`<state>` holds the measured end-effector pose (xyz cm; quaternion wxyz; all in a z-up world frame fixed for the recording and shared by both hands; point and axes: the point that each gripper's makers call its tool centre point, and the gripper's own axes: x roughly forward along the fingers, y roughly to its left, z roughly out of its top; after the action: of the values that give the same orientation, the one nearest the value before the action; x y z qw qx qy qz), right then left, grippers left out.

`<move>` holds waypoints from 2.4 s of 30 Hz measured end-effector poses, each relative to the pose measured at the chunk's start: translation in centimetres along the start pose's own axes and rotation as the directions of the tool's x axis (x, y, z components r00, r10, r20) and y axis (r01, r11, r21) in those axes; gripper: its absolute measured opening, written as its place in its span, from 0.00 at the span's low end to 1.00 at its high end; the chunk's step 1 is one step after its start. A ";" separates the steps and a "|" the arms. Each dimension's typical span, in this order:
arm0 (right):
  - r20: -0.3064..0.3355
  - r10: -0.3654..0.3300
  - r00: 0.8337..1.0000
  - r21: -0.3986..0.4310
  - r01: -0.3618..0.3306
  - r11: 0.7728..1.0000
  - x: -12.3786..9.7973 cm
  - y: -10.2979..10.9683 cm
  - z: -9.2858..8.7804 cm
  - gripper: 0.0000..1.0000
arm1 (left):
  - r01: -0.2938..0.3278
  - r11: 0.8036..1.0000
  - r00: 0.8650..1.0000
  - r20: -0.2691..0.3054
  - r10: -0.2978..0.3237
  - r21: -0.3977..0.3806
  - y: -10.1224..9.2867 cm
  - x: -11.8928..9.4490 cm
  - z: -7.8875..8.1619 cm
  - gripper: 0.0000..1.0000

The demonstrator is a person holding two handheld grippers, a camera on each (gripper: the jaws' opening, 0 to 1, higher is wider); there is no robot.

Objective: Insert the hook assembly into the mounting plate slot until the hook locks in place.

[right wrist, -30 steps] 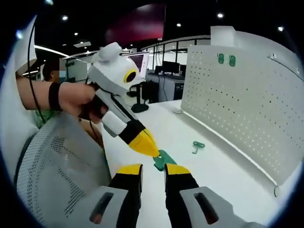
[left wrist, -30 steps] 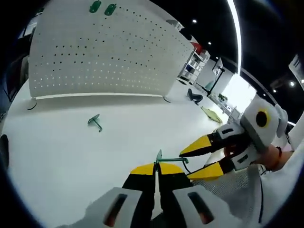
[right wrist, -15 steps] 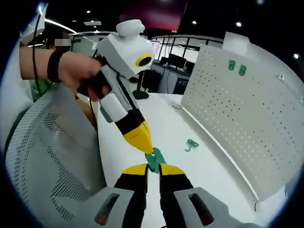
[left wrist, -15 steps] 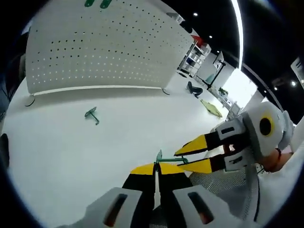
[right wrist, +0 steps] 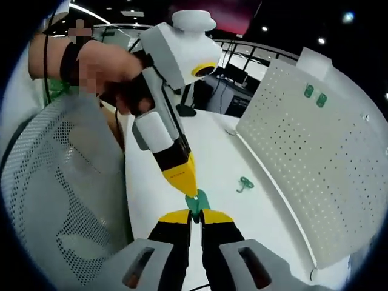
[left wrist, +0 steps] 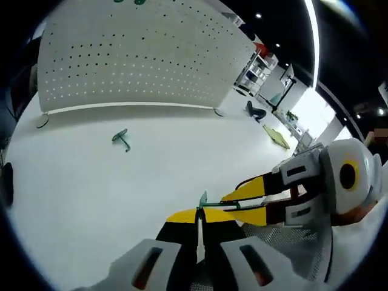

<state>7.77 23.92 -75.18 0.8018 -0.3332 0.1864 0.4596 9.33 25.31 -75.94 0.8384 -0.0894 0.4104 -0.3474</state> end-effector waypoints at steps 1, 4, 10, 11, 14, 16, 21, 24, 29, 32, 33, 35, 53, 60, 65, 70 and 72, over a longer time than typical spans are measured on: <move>-0.003 0.001 1.000 0.000 -0.001 1.000 0.0 0.0 0.0 0.04 | -0.001 1.000 1.000 -0.007 0.001 -0.002 0.0 0.1 -0.1 0.02; -0.012 -0.002 1.000 -0.026 0.002 1.000 0.0 0.0 -0.1 0.03 | 0.004 1.000 1.000 -0.015 -0.004 -0.013 -0.2 0.1 -0.1 0.02; -0.037 -0.006 0.999 -0.093 0.002 0.996 0.2 0.3 -0.3 0.01 | 0.003 1.000 0.999 -0.033 -0.003 -0.008 -0.4 0.3 -0.3 0.02; -0.040 -0.005 0.999 -0.100 0.001 0.995 0.2 0.4 -0.3 0.01 | 0.000 1.000 0.999 -0.035 0.000 -0.004 -0.4 0.3 -0.3 0.02; -0.061 -0.018 0.998 -0.177 0.007 0.984 0.4 0.5 -0.4 0.01 | -0.012 1.000 0.999 -0.049 0.012 0.009 -0.4 0.3 -0.4 0.02; -0.065 -0.014 0.998 -0.178 0.002 0.984 0.5 0.6 -0.4 0.01 | -0.021 1.000 0.998 -0.057 0.023 0.023 -0.3 0.3 -0.4 0.02; -0.080 -0.013 0.997 -0.163 0.000 0.987 0.5 0.5 -0.7 0.02 | -0.027 0.999 0.998 -0.064 0.029 0.030 -0.3 0.2 -0.6 0.02; -0.090 -0.019 0.996 -0.149 0.006 0.989 0.4 0.3 -0.9 0.01 | -0.017 1.000 0.998 -0.058 0.019 0.025 -0.6 0.2 -0.5 0.02; -0.082 -0.024 0.996 -0.127 0.013 0.992 0.4 0.1 -1.0 0.01 | -0.017 0.999 0.999 -0.048 0.019 0.036 -0.7 0.4 -0.3 0.01; -0.085 -0.031 0.996 -0.141 0.019 0.990 0.4 0.0 -1.0 0.01 | -0.029 0.999 0.999 -0.036 0.031 0.037 -0.5 0.4 -0.1 0.01; -0.082 -0.031 0.996 -0.143 0.019 0.989 0.4 -0.1 -0.9 0.02 | -0.031 0.999 0.999 -0.037 0.032 0.037 -0.5 0.3 -0.1 0.01; -0.068 -0.034 0.997 -0.128 0.025 0.991 0.3 -0.2 -0.7 0.03 | -0.030 0.999 0.999 -0.040 0.031 0.035 -0.4 0.3 0.0 0.01; -0.072 -0.035 0.997 -0.121 0.027 0.992 0.3 -0.4 -1.2 0.04 | -0.001 1.000 1.000 -0.026 0.001 0.015 -0.7 -0.1 0.4 0.01; -0.072 -0.040 0.997 -0.120 0.031 0.992 0.3 -0.5 -1.3 0.02 | 0.008 1.000 1.000 -0.019 -0.008 0.006 -0.8 -0.2 0.4 0.01; -0.077 -0.037 0.996 -0.099 0.030 0.995 0.2 -0.4 -1.4 0.02 | 0.013 1.000 1.000 -0.024 -0.013 0.011 -0.8 -0.1 0.3 0.01; -0.041 -0.033 0.999 -0.071 0.030 0.997 -0.2 -0.3 -0.6 0.01 | 0.002 0.999 1.000 -0.024 -0.001 0.032 -0.3 0.0 0.0 0.01; -0.047 -0.033 0.998 -0.070 0.030 0.997 -0.1 -0.3 -0.7 0.01 | 0.002 1.000 1.000 -0.019 -0.002 0.031 -0.4 -0.1 0.3 0.01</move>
<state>7.95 23.29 -75.50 0.7922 -0.3746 0.1842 0.4451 9.30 25.09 -75.55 0.8353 -0.0733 0.4129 -0.3555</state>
